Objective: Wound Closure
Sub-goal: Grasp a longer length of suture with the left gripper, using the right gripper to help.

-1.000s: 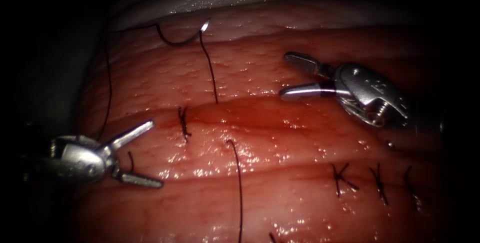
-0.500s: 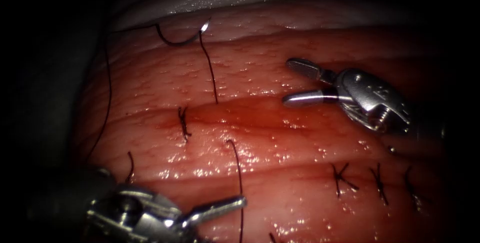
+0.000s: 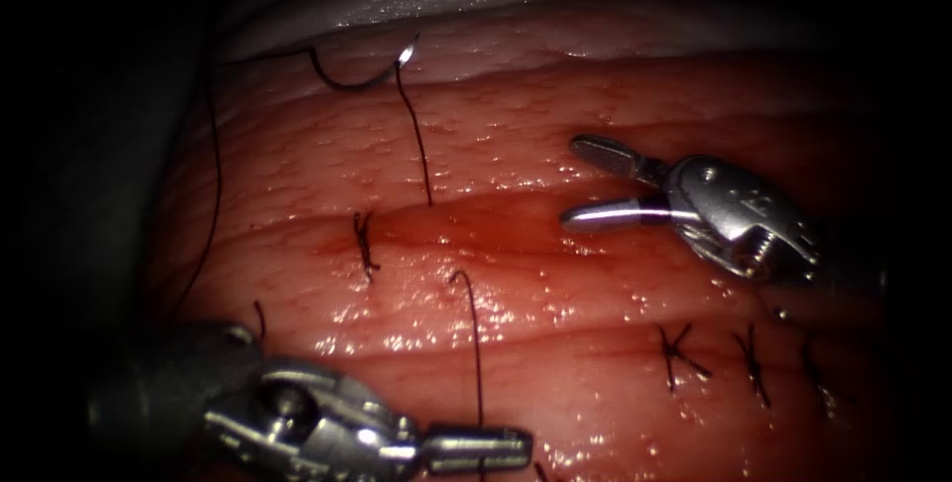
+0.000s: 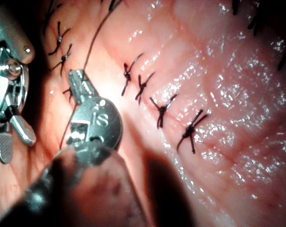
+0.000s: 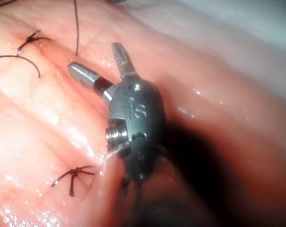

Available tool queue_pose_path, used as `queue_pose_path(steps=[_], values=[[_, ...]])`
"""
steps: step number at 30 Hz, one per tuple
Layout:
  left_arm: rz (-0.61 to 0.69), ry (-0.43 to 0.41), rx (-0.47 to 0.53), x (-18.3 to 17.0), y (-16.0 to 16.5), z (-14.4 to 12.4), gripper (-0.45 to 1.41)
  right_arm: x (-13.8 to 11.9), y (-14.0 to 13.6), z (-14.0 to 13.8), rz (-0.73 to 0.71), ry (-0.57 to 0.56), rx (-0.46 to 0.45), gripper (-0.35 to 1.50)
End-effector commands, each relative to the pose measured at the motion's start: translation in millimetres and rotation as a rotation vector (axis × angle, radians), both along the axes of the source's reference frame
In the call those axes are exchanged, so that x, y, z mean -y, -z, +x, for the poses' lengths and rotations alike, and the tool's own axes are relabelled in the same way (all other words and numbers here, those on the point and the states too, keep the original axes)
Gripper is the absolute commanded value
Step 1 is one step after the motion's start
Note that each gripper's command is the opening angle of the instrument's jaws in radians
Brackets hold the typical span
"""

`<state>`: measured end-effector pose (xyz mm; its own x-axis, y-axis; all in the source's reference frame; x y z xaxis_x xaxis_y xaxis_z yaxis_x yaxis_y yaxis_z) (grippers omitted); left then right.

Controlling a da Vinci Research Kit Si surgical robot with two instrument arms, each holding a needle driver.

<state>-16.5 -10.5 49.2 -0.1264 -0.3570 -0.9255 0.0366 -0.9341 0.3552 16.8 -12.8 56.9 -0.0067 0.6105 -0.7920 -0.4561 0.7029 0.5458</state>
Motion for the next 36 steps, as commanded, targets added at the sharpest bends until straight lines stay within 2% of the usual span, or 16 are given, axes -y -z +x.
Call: queue_pose_path(steps=[1,3,10,17,19,23,24,31,33,34,36], values=[[0.006,0.002,0.001,-0.5,-0.8,-0.5,-0.45,0.5,0.5,1.0,-0.028,0.046,-0.005,1.1],[0.016,0.003,0.003,-1.6,-1.1,-0.2,-0.45,1.0,1.5,1.4,-0.079,0.088,-0.001,1.06],[0.04,-0.003,0.022,-5.1,-2.0,0.4,-0.45,1.9,4.3,3.9,-0.258,0.167,0.035,1.16],[0.059,-0.008,0.039,-6.9,-2.6,0.7,-0.45,1.5,5.1,6.9,-0.465,0.194,0.122,1.11],[0.079,-0.007,0.042,-7.2,-2.7,0.8,-0.45,1.5,5.1,7.8,-0.506,0.186,0.137,1.18],[0.111,-0.006,0.048,-7.6,-2.9,0.9,-0.45,1.4,5.3,9.2,-0.56,0.163,0.124,1.18],[0.123,-0.005,0.05,-7.7,-3.0,1.0,-0.45,1.5,5.5,10.0,-0.582,0.155,0.123,1.26],[0.136,-0.008,0.047,-7.7,-3.1,0.9,-0.45,1.6,5.9,12.3,-0.625,0.167,0.096,1.28],[0.136,-0.008,0.047,-7.7,-3.1,0.9,-0.45,1.6,5.9,12.7,-0.632,0.169,0.091,1.2],[0.136,-0.011,0.046,-7.7,-3.1,1.0,-0.45,1.6,6.0,12.8,-0.632,0.172,0.091,1.06],[0.136,-0.011,0.046,-7.7,-3.1,1.0,-0.45,1.7,6.0,12.6,-0.627,0.203,0.085,0.04]])
